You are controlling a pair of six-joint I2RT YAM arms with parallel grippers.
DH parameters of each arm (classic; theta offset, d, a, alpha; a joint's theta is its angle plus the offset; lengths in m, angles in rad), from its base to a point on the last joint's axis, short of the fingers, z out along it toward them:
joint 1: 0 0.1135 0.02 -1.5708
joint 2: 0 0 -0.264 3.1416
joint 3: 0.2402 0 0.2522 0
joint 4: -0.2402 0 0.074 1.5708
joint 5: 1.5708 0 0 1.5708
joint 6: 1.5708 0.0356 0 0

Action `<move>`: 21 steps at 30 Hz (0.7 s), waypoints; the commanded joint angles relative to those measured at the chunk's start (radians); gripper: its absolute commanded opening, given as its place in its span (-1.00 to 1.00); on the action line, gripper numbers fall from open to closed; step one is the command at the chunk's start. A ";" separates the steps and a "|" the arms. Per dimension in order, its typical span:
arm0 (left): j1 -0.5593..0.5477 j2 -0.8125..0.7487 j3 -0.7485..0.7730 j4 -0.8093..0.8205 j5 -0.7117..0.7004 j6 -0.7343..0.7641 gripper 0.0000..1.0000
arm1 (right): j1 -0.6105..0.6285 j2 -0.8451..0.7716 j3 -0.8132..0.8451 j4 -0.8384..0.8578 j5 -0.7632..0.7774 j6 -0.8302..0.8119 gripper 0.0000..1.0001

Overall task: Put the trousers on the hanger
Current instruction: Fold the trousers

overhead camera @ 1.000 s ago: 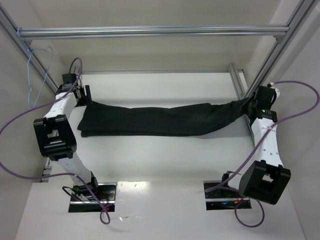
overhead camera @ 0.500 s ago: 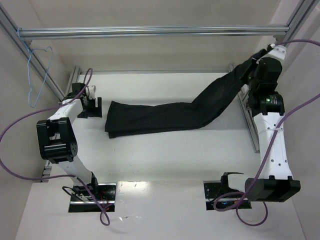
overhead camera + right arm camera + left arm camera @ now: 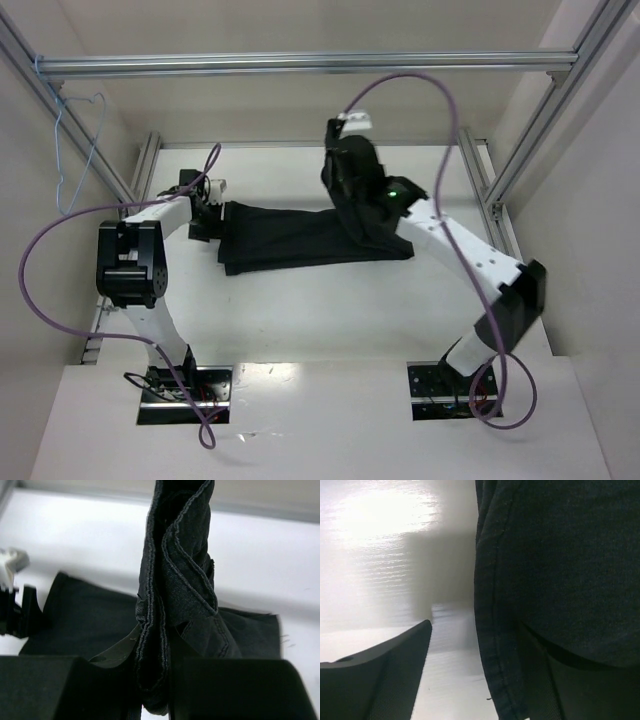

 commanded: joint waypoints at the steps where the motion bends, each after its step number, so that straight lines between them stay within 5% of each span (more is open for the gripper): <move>1: -0.007 0.035 0.024 0.046 -0.028 0.000 0.41 | 0.080 0.102 0.119 0.136 0.102 0.048 -0.99; 12: -0.007 0.140 0.045 0.067 0.022 0.000 -0.71 | 0.209 0.399 0.472 0.140 0.102 0.028 -0.99; 21: -0.007 0.150 0.064 0.067 0.022 0.000 -0.82 | 0.239 0.586 0.529 0.139 -0.044 0.008 -0.99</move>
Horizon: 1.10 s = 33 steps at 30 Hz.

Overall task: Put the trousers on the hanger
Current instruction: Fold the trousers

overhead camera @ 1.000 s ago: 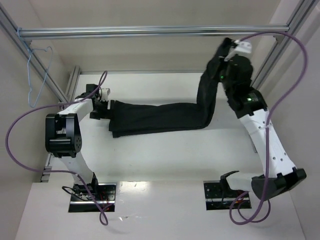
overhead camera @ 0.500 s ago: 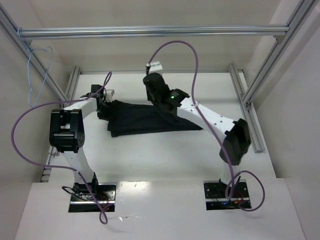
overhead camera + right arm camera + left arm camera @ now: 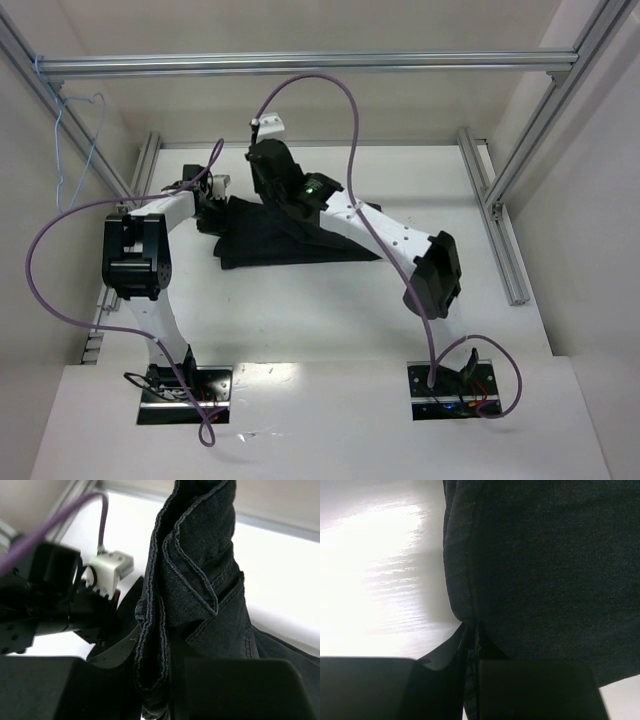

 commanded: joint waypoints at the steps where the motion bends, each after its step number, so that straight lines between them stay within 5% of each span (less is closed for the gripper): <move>1: 0.000 0.080 -0.001 0.055 -0.009 0.001 -0.82 | 0.024 0.115 0.040 0.114 -0.086 -0.005 -0.99; 7: 0.000 0.071 0.009 0.046 -0.029 0.001 -0.82 | 0.024 0.271 0.123 0.071 -0.123 0.012 -0.99; 12: 0.000 0.071 0.019 0.037 -0.055 -0.008 -0.80 | 0.024 0.305 0.100 0.102 -0.302 0.021 -0.99; 15: 0.000 0.062 0.040 0.026 -0.153 -0.030 -0.50 | 0.024 0.305 0.054 0.151 -0.441 0.003 -0.68; 16: 0.000 0.050 0.040 0.026 -0.173 -0.030 -0.39 | 0.033 0.305 0.043 0.151 -0.475 -0.009 -0.40; 18: 0.000 0.027 0.049 0.017 -0.222 -0.049 0.11 | 0.033 0.314 0.029 0.175 -0.576 -0.019 -0.10; 20: 0.022 -0.018 0.063 0.006 -0.276 -0.059 0.37 | 0.033 0.314 0.029 0.175 -0.626 -0.033 0.26; 22: 0.031 -0.068 0.072 0.006 -0.351 -0.059 0.48 | 0.033 0.305 0.029 0.175 -0.672 -0.043 0.33; 26: 0.031 -0.150 0.072 -0.004 -0.390 -0.034 0.63 | 0.033 0.264 0.065 0.151 -0.692 -0.043 0.33; 30: 0.031 -0.205 0.072 -0.041 -0.443 -0.020 0.67 | 0.033 0.128 -0.025 0.152 -0.703 -0.043 -0.18; 33: 0.042 -0.233 0.072 -0.064 -0.460 -0.008 0.69 | 0.033 -0.030 -0.203 0.230 -0.654 -0.043 -0.33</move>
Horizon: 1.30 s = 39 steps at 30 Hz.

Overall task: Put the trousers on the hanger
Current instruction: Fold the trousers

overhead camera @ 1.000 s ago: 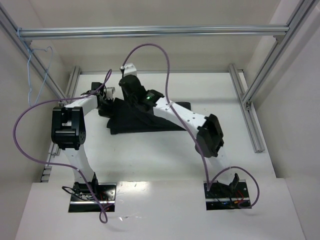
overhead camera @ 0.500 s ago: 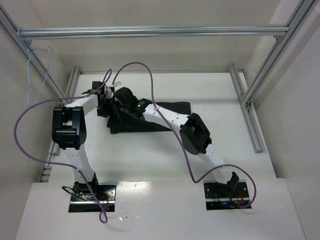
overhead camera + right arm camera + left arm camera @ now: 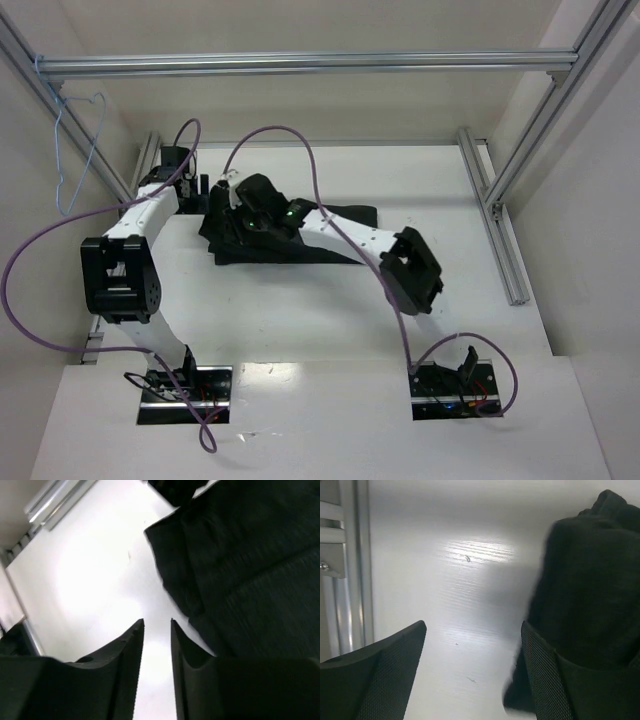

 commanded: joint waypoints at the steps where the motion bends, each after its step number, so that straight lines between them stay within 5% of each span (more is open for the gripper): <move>1: 0.009 -0.053 0.025 -0.031 -0.034 0.041 0.69 | 0.011 -0.235 -0.116 0.124 0.033 -0.012 -0.37; 4: 0.009 -0.089 0.036 -0.081 0.133 0.072 0.69 | 0.011 -0.367 -0.242 0.144 0.185 0.026 -0.58; 7: 0.009 -0.120 0.045 -0.112 0.319 0.101 0.72 | -0.078 -0.442 -0.412 0.144 0.276 0.152 -0.99; 10: -0.038 -0.132 0.002 -0.068 0.394 0.114 0.72 | -0.224 -0.443 -0.510 0.135 0.276 0.260 -0.99; 16: -0.182 0.005 -0.080 0.029 0.243 0.123 0.60 | -0.385 -0.293 -0.553 0.040 0.317 0.344 -0.99; 22: -0.193 0.215 -0.093 0.023 -0.024 0.123 0.34 | -0.508 -0.188 -0.566 -0.006 0.342 0.439 -0.99; 29: -0.193 0.139 -0.235 0.047 -0.129 0.258 -0.40 | -0.618 -0.111 -0.552 -0.123 0.408 0.461 -0.99; 33: -0.193 0.082 -0.317 0.069 -0.112 0.295 -0.27 | -0.641 -0.124 -0.563 -0.086 0.379 0.488 -0.99; 36: -0.193 -0.014 -0.329 0.069 -0.014 0.307 0.41 | -0.641 -0.162 -0.549 -0.077 0.314 0.455 -0.99; 39: -0.193 -0.222 -0.238 0.013 0.081 0.284 0.64 | -0.631 -0.246 -0.576 -0.037 0.277 0.404 -0.87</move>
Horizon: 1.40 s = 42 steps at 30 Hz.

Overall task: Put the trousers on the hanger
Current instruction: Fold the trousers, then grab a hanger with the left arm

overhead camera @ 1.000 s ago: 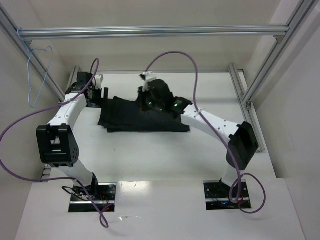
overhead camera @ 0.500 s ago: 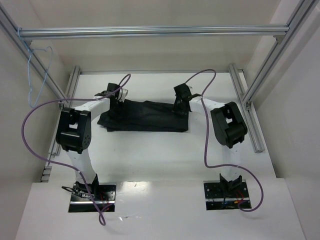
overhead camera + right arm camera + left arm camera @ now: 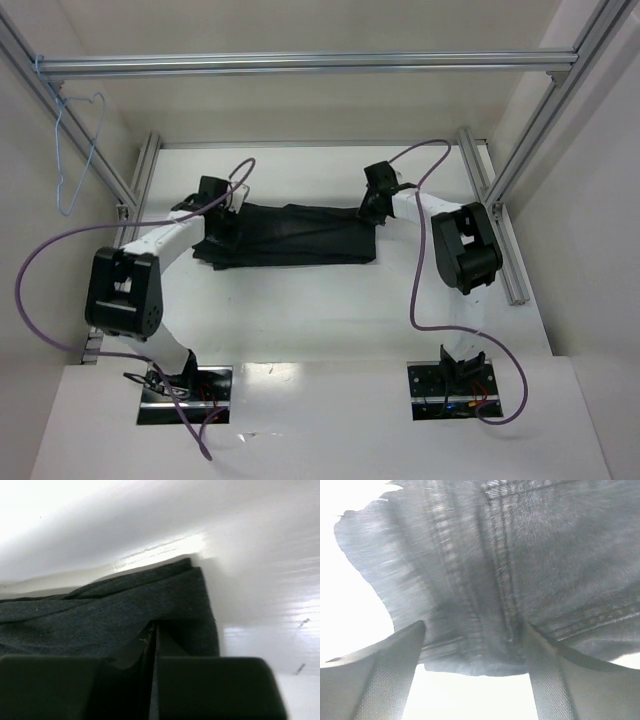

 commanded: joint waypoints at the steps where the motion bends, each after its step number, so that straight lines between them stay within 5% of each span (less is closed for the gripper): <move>1: 0.023 -0.208 0.079 -0.160 0.032 0.026 0.74 | -0.008 -0.094 -0.028 0.020 0.025 -0.074 -0.74; 4: 0.023 -0.357 0.256 -0.244 0.059 -0.015 0.80 | 0.016 -0.174 -0.028 0.031 -0.006 -0.146 -0.18; 8: 0.039 -0.387 0.546 -0.459 0.022 -0.031 0.83 | 0.056 -0.259 -0.004 0.031 -0.047 -0.224 0.21; 11: 0.170 -0.374 0.715 -0.542 0.095 -0.040 0.83 | 0.056 -0.318 0.007 0.019 -0.096 -0.259 0.35; 17: 0.216 -0.304 1.186 -0.656 -0.097 -0.015 0.83 | 0.056 -0.415 -0.019 0.043 -0.197 -0.327 0.45; 20: 0.253 -0.256 1.265 -0.666 -0.240 0.004 0.83 | 0.056 -0.406 -0.019 0.043 -0.257 -0.338 0.48; 27: 0.401 -0.022 1.549 -0.748 -0.144 0.005 0.83 | 0.056 -0.383 -0.033 0.128 -0.406 -0.365 0.48; 42: 0.629 0.172 1.640 -0.748 -0.052 -0.035 0.76 | 0.065 -0.372 -0.044 0.157 -0.470 -0.415 0.43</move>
